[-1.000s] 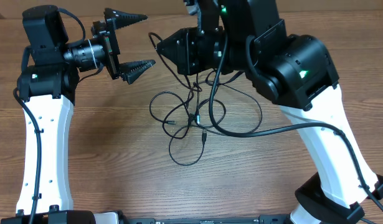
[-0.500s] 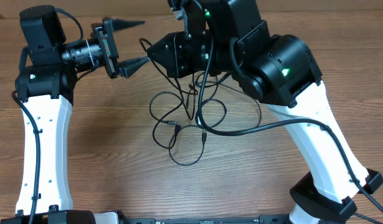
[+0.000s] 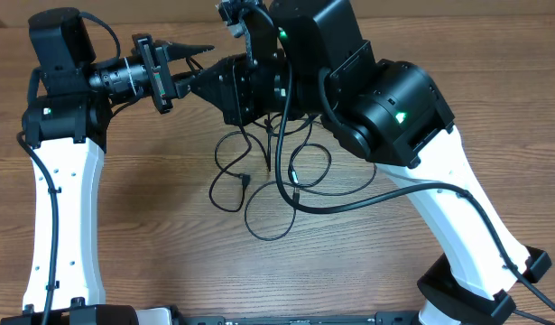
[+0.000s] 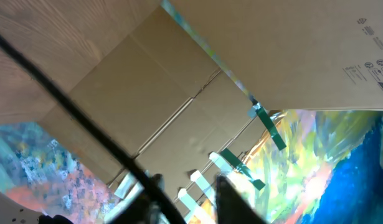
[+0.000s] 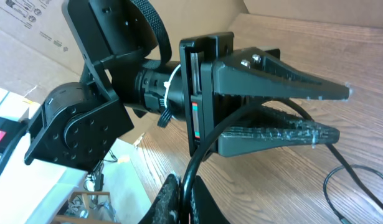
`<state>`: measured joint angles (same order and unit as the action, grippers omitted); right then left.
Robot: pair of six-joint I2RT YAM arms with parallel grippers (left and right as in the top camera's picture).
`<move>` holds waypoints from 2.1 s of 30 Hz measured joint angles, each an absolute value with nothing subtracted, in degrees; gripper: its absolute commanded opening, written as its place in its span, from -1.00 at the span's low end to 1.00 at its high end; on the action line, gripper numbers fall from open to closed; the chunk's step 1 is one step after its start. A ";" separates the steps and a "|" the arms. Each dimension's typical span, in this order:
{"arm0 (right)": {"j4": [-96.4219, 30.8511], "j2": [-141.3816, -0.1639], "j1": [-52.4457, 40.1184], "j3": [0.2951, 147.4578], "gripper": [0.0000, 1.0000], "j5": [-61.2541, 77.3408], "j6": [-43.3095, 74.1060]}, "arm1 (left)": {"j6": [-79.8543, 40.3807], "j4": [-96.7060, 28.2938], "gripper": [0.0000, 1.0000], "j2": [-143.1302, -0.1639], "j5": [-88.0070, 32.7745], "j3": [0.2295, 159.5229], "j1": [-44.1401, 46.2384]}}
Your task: Untangle cables
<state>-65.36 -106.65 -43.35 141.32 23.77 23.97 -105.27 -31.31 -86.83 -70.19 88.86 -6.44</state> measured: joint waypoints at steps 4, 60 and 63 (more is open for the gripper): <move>-65.49 -106.65 -43.03 141.32 -0.92 23.79 23.97 | -105.34 -31.29 -0.92 -86.83 -69.76 88.88 -6.46; -95.18 -106.61 -21.10 121.40 0.87 10.07 22.20 | -60.14 0.64 -0.92 -90.59 -8.16 92.25 -10.66; -93.67 -106.61 -21.10 117.69 0.87 10.07 21.39 | -47.55 -12.05 -0.92 -92.90 -2.48 92.62 -10.66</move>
